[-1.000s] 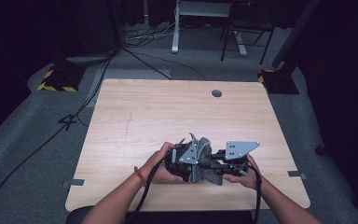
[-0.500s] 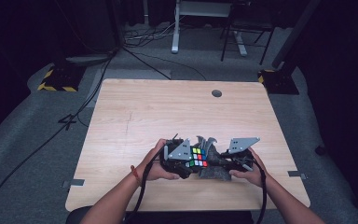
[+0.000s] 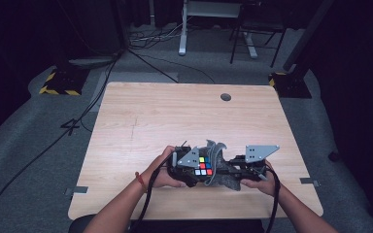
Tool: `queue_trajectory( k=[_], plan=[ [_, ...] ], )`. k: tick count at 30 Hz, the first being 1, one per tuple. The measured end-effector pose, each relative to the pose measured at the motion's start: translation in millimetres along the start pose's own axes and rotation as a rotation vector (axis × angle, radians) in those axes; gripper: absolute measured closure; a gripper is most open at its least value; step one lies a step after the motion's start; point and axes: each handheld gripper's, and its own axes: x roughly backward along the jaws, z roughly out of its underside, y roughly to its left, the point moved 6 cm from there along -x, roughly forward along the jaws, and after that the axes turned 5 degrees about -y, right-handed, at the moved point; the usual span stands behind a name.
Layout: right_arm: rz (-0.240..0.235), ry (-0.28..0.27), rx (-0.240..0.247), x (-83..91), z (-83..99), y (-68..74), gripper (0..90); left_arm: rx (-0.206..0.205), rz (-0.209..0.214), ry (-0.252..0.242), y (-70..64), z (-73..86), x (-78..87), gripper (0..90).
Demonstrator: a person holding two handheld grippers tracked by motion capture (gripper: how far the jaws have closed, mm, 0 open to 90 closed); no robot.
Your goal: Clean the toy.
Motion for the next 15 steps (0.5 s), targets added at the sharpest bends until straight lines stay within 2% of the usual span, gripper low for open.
queue_trajectory(
  k=[2, 4, 6, 9, 12, 15],
  plan=[
    [0.015, 0.021, 0.019, -0.7, -0.3, 0.7, 77.5, -0.005, -0.005, 0.012, 0.1, 0.7, -1.5, 32.9],
    [0.018, 0.017, 0.021, -1.6, -0.5, 1.1, 77.5, -0.007, -0.013, 0.007, 0.7, 0.3, -0.5, 33.0],
    [0.034, 0.02, 0.021, -1.7, -1.6, -0.8, 77.7, 0.001, -0.027, -0.026, 1.9, -2.5, 2.0, 33.1],
    [0.078, 0.063, 0.013, -4.8, 0.7, -6.4, 77.7, -0.002, -0.004, -0.08, -0.1, -9.4, 6.5, 33.2],
    [0.076, 0.12, 0.012, -11.8, 8.2, -6.6, 77.8, -0.029, 0.008, -0.097, -3.0, -15.1, 8.6, 33.2],
    [0.057, 0.154, 0.014, -16.4, 13.4, -4.8, 77.7, -0.009, 0.0, -0.108, -0.2, -14.4, 10.3, 33.2]
  ],
)
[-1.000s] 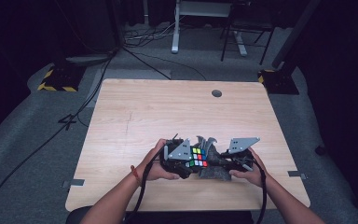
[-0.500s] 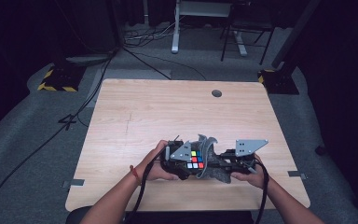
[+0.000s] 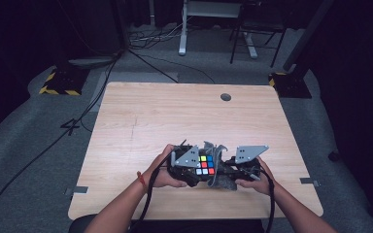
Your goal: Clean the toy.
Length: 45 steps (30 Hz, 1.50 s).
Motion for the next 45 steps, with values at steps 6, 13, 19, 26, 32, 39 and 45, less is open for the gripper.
queue_trajectory(
  k=[6, 13, 19, 26, 32, 39, 45],
  plan=[
    [-0.058, 0.037, -0.001, -5.1, 4.9, 6.8, 77.7, 0.05, -0.008, -0.057, 7.0, -1.5, 5.6, 33.2],
    [-0.056, -0.028, 0.022, 2.6, -4.8, 8.6, 77.7, 0.045, -0.015, -0.021, 9.0, 5.0, 4.1, 33.2],
    [-0.019, -0.128, 0.027, 21.1, -19.6, 3.8, 77.7, 0.01, 0.009, 0.031, 1.1, 8.4, -7.1, 33.2],
    [0.036, -0.1, 0.004, 18.8, -13.9, -4.6, 77.7, -0.017, -0.008, 0.034, -5.0, 3.3, -12.0, 33.1],
    [0.021, -0.152, 0.019, 21.2, -20.1, 1.4, 77.7, -0.003, -0.012, 0.045, -3.5, 6.2, -14.1, 32.9],
    [0.021, -0.155, 0.054, 16.5, -28.7, 10.3, 77.6, -0.018, -0.024, 0.099, -3.0, 10.7, -19.2, 33.0],
    [0.042, -0.12, 0.066, 16.8, -24.9, 7.4, 77.7, -0.022, -0.039, 0.113, -2.0, 11.4, -18.3, 33.3]
  ],
)
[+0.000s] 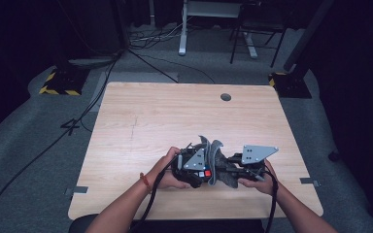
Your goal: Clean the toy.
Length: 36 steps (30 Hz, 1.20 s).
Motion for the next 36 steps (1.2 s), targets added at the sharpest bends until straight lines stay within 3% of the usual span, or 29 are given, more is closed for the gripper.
queue_trajectory(
  k=[4, 9, 11, 15, 19, 20, 23, 26, 31, 34, 36],
  plan=[
    [0.028, 0.063, -0.038, -2.0, 16.3, -10.9, 77.7, 0.006, -0.011, -0.033, 2.3, -3.3, 6.2, 33.4],
    [0.0, 0.175, -0.07, -11.7, 36.8, -13.4, 77.3, 0.021, -0.01, -0.066, 4.7, -6.3, 14.8, 33.4],
    [-0.015, 0.206, -0.066, -14.8, 42.2, -12.2, 77.3, 0.006, -0.018, -0.063, 5.2, -7.3, 17.6, 33.4],
    [-0.028, 0.167, -0.047, -11.3, 33.7, -8.5, 77.3, 0.001, -0.035, -0.038, 7.3, -3.6, 16.9, 33.4],
    [-0.095, 0.038, -0.056, -1.6, 16.8, -1.2, 77.3, 0.003, -0.028, -0.016, 6.5, 0.4, 10.9, 33.4],
    [-0.098, 0.028, -0.057, -0.9, 15.5, -0.5, 77.3, -0.001, -0.021, -0.014, 4.8, -0.3, 9.0, 33.4],
    [-0.04, 0.094, -0.044, -5.0, 21.9, -5.7, 77.3, -0.015, -0.011, -0.02, 0.8, -4.3, 7.0, 33.4],
    [-0.027, 0.147, -0.078, -8.9, 33.7, -12.8, 77.3, -0.013, -0.011, -0.023, -0.1, -4.8, 7.5, 33.4],
    [-0.047, 0.059, -0.035, -4.8, 18.8, -4.5, 77.4, -0.022, -0.014, 0.026, -0.8, 0.2, -0.1, 33.3],
    [-0.036, 0.045, 0.005, -4.9, 12.2, 0.8, 77.4, -0.029, -0.018, 0.039, -1.3, 0.6, -2.2, 33.3],
    [-0.046, 0.022, -0.007, -4.1, 9.1, 1.8, 77.5, -0.018, -0.013, 0.035, -1.3, 0.5, -3.4, 33.3]
  ],
)
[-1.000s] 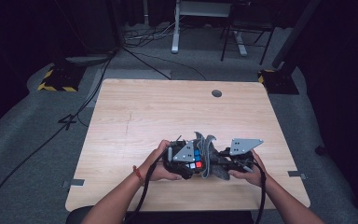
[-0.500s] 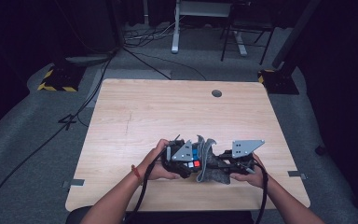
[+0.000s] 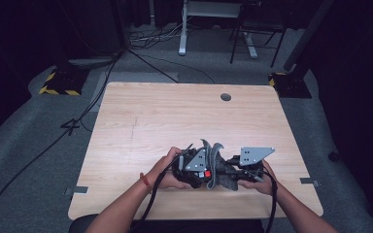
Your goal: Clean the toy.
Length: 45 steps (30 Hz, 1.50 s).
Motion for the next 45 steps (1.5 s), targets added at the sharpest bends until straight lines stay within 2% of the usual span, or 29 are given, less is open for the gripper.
queue_trajectory(
  k=[6, 8, 12, 15, 19, 24, 26, 28, 32, 35, 37, 41, 45],
  plan=[
    [-0.009, -0.032, 0.034, -4.4, -13.3, 6.6, 77.5, 0.002, 0.01, 0.015, -0.6, 0.7, -5.5, 33.1],
    [-0.025, -0.052, 0.03, -6.8, -16.6, 8.9, 77.5, -0.002, 0.016, 0.024, -1.8, 0.6, -8.6, 33.1],
    [-0.033, -0.025, 0.034, -13.2, -15.5, 11.4, 77.5, -0.009, 0.023, 0.038, -3.5, 1.2, -12.7, 33.2],
    [-0.015, -0.022, 0.025, -10.0, -13.0, 7.4, 77.6, 0.006, 0.023, 0.026, -1.8, 2.2, -8.9, 33.3],
    [0.042, -0.013, 0.003, 4.7, -6.1, -5.6, 77.5, 0.023, 0.009, -0.009, 2.4, 0.1, 0.5, 33.4],
    [0.107, 0.044, -0.06, 17.5, 15.2, -27.2, 77.5, 0.039, -0.004, -0.053, 5.9, -2.6, 9.8, 33.4],
    [0.099, 0.07, -0.1, 16.7, 24.0, -33.2, 77.5, 0.041, 0.0, -0.066, 5.7, -4.3, 11.7, 33.4],
    [0.115, 0.118, -0.091, 12.0, 31.6, -36.3, 77.5, 0.038, 0.0, -0.076, 5.7, -6.1, 13.4, 33.4],
    [0.089, 0.157, -0.12, 2.8, 42.5, -37.0, 77.5, 0.041, 0.003, -0.102, 5.7, -8.3, 17.1, 33.4],
    [0.021, 0.138, -0.132, -3.1, 42.8, -28.8, 77.4, 0.046, 0.009, -0.123, 6.0, -9.3, 18.6, 33.4],
    [-0.018, 0.093, -0.147, -4.9, 38.2, -23.6, 77.4, 0.05, 0.008, -0.134, 5.8, -9.8, 18.8, 33.4],
    [-0.038, 0.002, -0.152, -3.6, 29.3, -17.6, 77.4, 0.08, 0.016, -0.179, 8.4, -8.4, 21.7, 33.2],
    [-0.036, -0.045, -0.155, 1.4, 24.4, -17.1, 77.5, 0.087, 0.009, -0.181, 10.0, -6.6, 22.2, 32.9]
  ],
)
